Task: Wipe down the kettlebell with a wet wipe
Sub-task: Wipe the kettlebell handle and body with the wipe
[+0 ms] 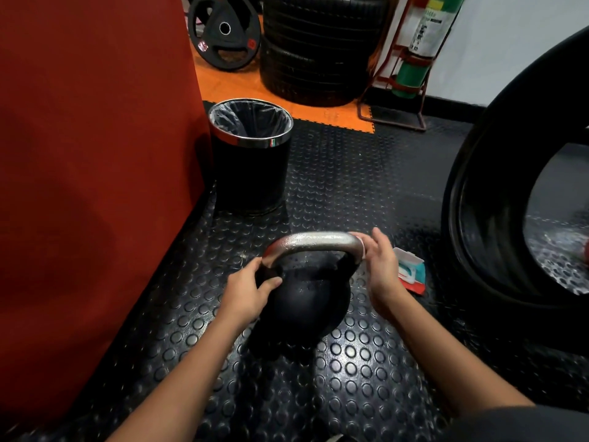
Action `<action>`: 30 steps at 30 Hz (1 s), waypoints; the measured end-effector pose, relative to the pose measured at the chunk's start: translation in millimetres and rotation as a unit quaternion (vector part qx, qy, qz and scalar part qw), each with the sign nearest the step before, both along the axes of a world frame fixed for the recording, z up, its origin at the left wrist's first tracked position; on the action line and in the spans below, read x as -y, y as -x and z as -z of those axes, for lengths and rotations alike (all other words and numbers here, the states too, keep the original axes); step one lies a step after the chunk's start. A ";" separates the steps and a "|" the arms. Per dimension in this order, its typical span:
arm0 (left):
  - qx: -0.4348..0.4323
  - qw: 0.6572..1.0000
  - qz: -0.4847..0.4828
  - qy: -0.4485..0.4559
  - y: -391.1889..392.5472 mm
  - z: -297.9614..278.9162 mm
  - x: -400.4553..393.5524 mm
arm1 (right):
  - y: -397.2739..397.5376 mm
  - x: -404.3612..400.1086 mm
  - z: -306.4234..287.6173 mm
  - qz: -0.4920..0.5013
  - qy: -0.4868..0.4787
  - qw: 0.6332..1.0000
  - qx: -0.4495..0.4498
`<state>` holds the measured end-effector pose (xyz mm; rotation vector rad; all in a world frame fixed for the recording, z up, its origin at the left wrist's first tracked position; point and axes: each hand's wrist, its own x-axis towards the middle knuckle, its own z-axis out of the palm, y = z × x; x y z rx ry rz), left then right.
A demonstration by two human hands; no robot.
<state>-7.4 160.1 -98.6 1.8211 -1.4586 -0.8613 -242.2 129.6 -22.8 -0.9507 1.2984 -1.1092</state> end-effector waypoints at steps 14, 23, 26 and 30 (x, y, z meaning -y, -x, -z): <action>0.011 1.000 0.006 0.003 -1.2 -0.9 -1.1 | -5.7 -5.4 1.3 -0.019 0.060 0.998 -0.008; -0.001 1.000 0.003 0.005 -1.1 -0.6 -0.3 | 0.1 -14.2 30.0 0.005 0.050 0.998 -0.049; 0.003 1.000 0.004 0.009 -1.7 0.1 0.0 | -3.6 2.0 17.0 0.000 0.023 0.999 -0.047; 0.003 1.000 0.005 0.014 -2.0 1.4 0.4 | -15.9 -8.4 5.1 -0.016 0.145 0.976 -0.161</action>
